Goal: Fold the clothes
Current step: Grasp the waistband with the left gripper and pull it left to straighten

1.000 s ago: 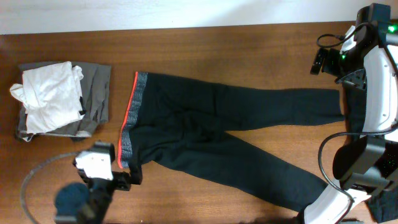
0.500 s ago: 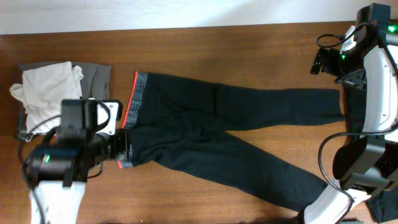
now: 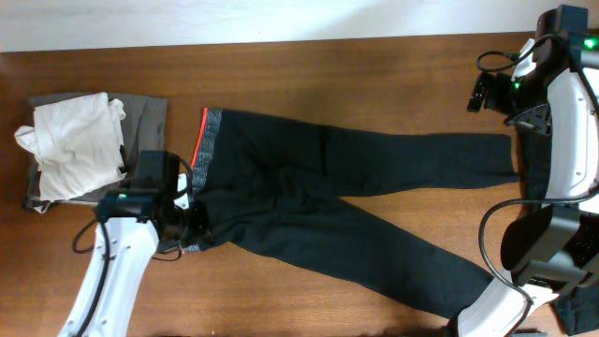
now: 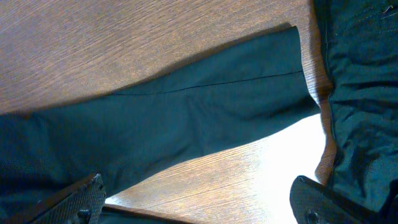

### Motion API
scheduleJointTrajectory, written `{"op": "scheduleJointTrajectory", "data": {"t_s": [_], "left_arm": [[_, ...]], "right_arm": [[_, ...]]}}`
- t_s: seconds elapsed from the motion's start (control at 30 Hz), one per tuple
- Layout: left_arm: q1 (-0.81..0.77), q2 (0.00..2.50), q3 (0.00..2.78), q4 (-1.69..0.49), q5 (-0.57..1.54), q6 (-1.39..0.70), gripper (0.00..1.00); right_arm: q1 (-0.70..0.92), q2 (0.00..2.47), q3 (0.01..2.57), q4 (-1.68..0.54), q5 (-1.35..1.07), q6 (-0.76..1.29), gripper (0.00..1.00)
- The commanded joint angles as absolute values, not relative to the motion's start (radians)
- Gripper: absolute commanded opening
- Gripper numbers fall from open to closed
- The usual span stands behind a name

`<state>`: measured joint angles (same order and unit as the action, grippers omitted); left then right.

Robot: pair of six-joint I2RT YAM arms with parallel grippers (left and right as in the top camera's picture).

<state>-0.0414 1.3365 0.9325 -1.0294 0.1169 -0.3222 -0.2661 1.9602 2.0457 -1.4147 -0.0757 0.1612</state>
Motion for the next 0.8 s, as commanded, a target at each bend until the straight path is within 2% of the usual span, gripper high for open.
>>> {"op": "scheduleJointTrajectory", "data": {"t_s": [0.0,0.33,0.57,0.77], "left_arm": [[-0.035,1.388,0.852,-0.943,0.120,-0.355,0.00],[-0.028,1.573,0.790,-0.717,0.104,-0.355,0.01],[-0.016,1.700,0.790,-0.702,-0.039,-0.355,0.01],[0.017,1.715,0.791,-0.719,-0.172,-0.355,0.00]], "right_arm": [[-0.269,1.961,2.055,-1.418,-0.071,0.169,0.99],[-0.269,1.961,2.055,-1.418,-0.071,0.169,0.99],[-0.269,1.961,2.055,-1.418,-0.071,0.169,0.99],[-0.269,1.961,2.055,-1.418,-0.071,0.169,0.99]]}}
